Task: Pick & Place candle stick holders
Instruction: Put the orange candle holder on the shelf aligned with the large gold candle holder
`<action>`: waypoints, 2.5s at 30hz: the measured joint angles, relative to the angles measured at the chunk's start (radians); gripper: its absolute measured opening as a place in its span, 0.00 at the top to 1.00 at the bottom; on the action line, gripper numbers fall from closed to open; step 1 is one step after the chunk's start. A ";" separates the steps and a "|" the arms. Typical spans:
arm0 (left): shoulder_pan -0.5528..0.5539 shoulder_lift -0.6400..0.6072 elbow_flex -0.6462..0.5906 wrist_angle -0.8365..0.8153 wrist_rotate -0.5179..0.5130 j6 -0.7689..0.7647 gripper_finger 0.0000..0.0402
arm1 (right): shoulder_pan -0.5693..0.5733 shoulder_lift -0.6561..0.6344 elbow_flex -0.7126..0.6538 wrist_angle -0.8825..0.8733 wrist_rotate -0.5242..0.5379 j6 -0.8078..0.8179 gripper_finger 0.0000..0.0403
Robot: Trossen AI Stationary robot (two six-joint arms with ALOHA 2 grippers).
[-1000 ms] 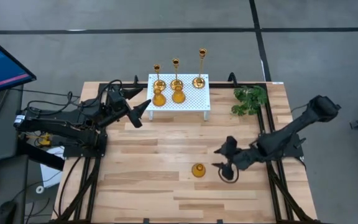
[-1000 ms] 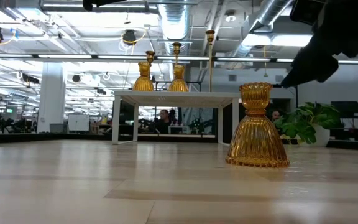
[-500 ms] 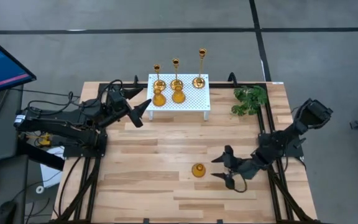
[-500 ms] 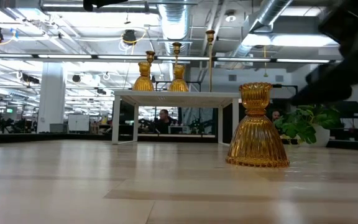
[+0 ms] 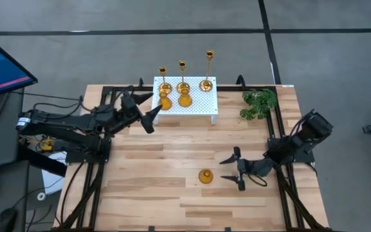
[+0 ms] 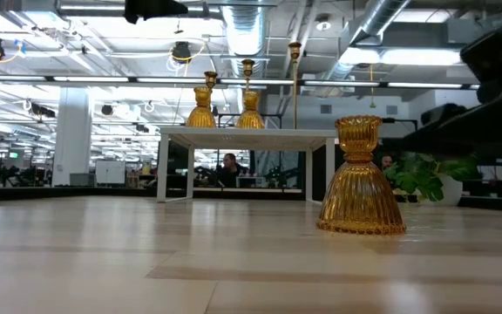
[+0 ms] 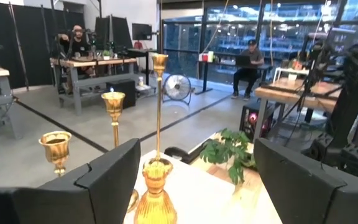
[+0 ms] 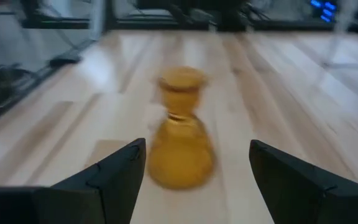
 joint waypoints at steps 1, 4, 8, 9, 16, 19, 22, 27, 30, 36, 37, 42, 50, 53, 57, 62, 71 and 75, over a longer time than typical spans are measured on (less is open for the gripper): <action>0.000 0.008 0.000 0.002 0.000 0.000 0.22 | 0.000 0.015 0.007 0.024 -0.020 -0.028 0.31; 0.000 0.027 0.000 0.013 0.000 0.000 0.22 | -0.004 0.048 0.044 0.037 -0.038 -0.085 0.31; 0.000 0.039 0.000 0.059 0.001 0.000 0.22 | -0.042 0.067 0.059 0.040 -0.047 -0.092 0.31; 0.000 0.039 0.000 0.067 0.005 -0.001 0.22 | -0.055 0.067 0.061 0.041 -0.047 -0.092 0.31; -0.001 0.036 0.000 0.073 0.017 0.000 0.22 | -0.155 0.067 0.085 0.033 -0.192 -0.096 0.31; -0.002 0.036 0.000 0.074 0.019 0.000 0.22 | -0.166 0.067 0.109 -0.006 -0.241 -0.096 0.28; -0.002 0.036 0.000 0.079 0.019 0.000 0.22 | -0.166 0.067 0.126 -0.038 -0.258 -0.097 0.23; -0.002 0.036 0.000 0.080 0.019 0.000 0.22 | -0.184 0.067 0.131 -0.047 -0.256 -0.110 0.16; -0.002 0.036 0.000 0.080 0.019 0.000 0.22 | -0.204 0.067 0.131 -0.049 -0.262 -0.129 0.15; -0.002 0.036 0.000 0.084 0.019 0.000 0.22 | -0.226 0.077 0.163 -0.047 -0.341 -0.141 0.17; -0.002 0.036 0.000 0.085 0.020 0.000 0.22 | -0.223 0.093 0.173 -0.047 -0.343 -0.141 0.18; -0.002 0.036 0.000 0.086 0.020 0.000 0.22 | -0.225 0.186 0.201 0.010 -0.365 -0.126 0.18; -0.002 0.036 -0.001 0.088 0.020 0.000 0.22 | -0.237 0.284 0.209 0.151 -0.364 -0.135 0.20; -0.002 0.036 -0.001 0.088 0.019 0.000 0.22 | -0.239 0.292 0.210 0.155 -0.364 -0.133 0.24; -0.002 0.036 -0.001 0.088 0.019 0.001 0.22 | -0.243 0.292 0.216 0.160 -0.369 -0.142 0.31; -0.002 0.036 -0.001 0.088 0.019 0.001 0.22 | -0.271 0.293 0.229 0.160 -0.430 -0.150 0.40; -0.002 0.036 -0.001 0.088 0.019 0.001 0.22 | -0.283 0.293 0.230 0.160 -0.470 -0.126 0.70; -0.002 0.036 -0.001 0.088 0.019 0.000 0.22 | -0.291 0.293 0.230 0.160 -0.470 -0.125 0.70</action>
